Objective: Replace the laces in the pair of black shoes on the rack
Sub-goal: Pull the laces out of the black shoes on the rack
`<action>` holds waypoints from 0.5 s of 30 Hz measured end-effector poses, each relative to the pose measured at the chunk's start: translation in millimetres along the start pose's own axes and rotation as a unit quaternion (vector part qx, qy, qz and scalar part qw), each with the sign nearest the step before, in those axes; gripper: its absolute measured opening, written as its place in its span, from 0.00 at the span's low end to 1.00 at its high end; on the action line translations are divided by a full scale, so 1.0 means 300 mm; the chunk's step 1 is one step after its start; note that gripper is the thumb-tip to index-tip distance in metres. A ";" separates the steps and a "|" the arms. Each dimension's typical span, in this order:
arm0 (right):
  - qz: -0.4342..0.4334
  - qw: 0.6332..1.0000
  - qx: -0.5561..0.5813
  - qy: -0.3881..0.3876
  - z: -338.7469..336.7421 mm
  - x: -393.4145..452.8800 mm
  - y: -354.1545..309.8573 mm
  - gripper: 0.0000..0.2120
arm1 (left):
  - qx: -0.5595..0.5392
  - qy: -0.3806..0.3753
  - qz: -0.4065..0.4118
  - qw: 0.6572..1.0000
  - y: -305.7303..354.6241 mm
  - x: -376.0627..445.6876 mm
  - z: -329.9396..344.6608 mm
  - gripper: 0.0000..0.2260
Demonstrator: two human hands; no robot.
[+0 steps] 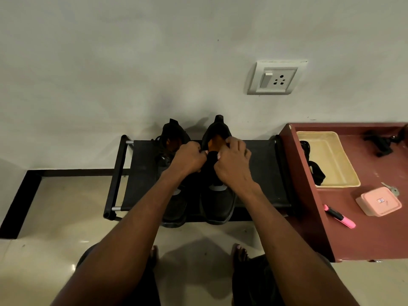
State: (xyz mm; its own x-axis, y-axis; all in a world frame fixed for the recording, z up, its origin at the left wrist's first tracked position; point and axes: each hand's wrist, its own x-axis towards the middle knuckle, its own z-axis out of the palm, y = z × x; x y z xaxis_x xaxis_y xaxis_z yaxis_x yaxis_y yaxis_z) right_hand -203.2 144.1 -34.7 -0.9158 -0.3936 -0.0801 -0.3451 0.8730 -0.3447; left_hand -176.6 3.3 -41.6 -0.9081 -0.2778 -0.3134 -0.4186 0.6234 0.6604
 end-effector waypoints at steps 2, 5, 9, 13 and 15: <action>0.094 0.989 0.026 0.108 -0.022 -0.003 0.013 0.13 | 0.023 0.011 0.001 1.000 -0.003 0.006 0.006 0.10; 0.214 0.965 0.074 0.135 -0.051 0.006 0.046 0.12 | 0.037 0.012 0.008 0.999 -0.008 0.008 0.010 0.11; 0.161 0.979 0.030 0.118 -0.039 0.010 0.043 0.18 | 0.043 0.019 0.020 0.999 -0.010 0.008 0.019 0.13; -0.058 0.998 -0.013 -0.024 -0.016 0.013 0.021 0.21 | 0.037 0.018 0.013 0.999 -0.009 0.012 0.013 0.13; -0.102 0.989 -0.067 -0.087 0.003 0.008 0.017 0.19 | 0.044 0.024 0.012 0.999 -0.005 0.013 0.013 0.14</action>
State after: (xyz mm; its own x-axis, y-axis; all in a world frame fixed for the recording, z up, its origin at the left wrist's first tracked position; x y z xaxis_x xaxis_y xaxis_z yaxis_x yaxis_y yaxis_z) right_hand -206.9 147.2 -37.6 -0.7797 -0.5981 -0.1852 -0.5532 0.7966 -0.2436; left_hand -179.4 4.1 -46.6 -0.9184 -0.2956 -0.2631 -0.3957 0.6913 0.6046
